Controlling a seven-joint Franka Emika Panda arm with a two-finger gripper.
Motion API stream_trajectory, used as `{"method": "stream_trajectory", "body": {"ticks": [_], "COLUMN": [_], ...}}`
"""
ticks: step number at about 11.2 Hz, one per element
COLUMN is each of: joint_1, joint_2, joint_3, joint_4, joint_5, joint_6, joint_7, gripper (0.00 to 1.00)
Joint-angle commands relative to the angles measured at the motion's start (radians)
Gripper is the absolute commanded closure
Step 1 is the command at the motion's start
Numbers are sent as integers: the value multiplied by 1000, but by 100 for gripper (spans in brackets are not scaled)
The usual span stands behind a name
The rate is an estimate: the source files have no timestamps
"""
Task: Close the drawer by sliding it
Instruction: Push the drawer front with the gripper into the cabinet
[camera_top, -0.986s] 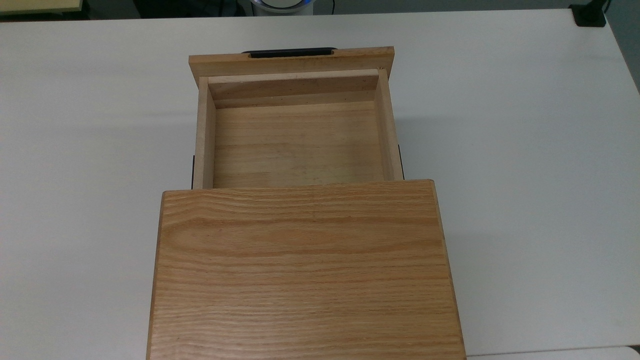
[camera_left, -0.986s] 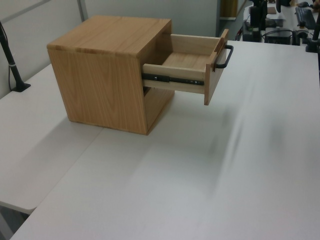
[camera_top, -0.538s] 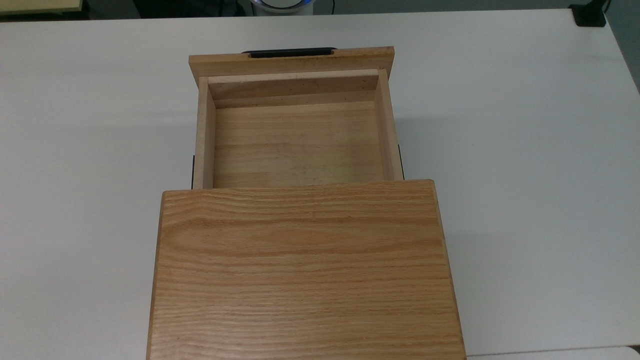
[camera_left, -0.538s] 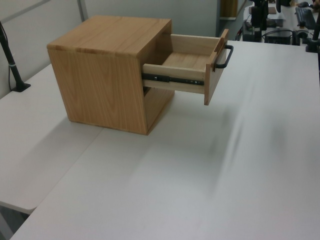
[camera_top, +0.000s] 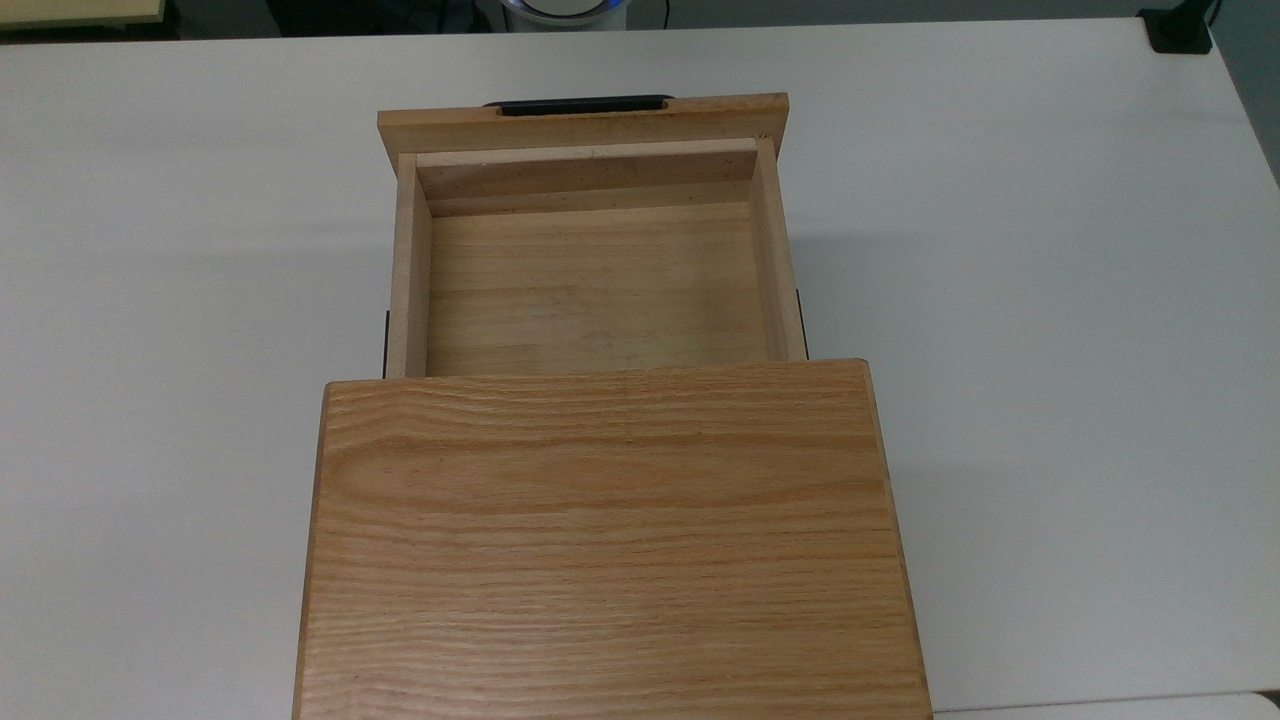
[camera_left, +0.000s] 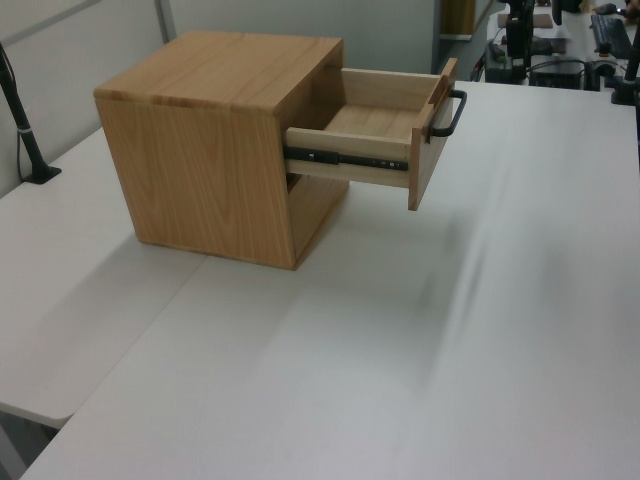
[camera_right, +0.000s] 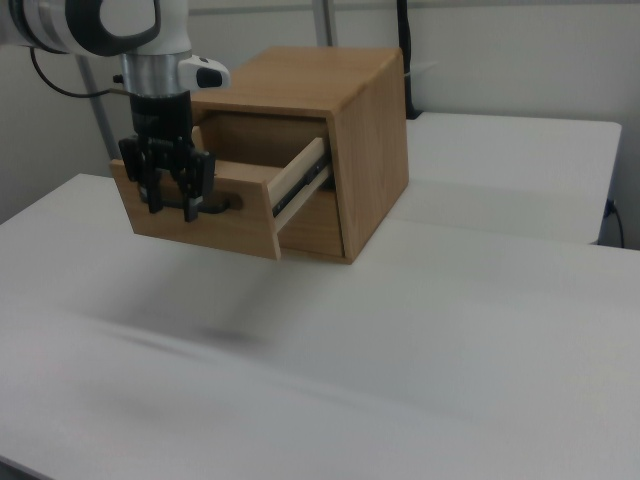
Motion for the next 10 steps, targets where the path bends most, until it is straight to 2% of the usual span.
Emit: {"method": "stream_trajectory", "body": {"ticks": [1, 5, 8, 10], "joint_1": [37, 138, 149, 147], "joint_2": [45, 154, 194, 213], "joint_3": [2, 0, 2, 7], "joint_4": [16, 19, 21, 22], "joint_5": [-17, -7, 90, 86], "joint_6": [-12, 173, 408, 523], "joint_7": [-89, -71, 25, 82], "gripper": [100, 100, 100, 100]}}
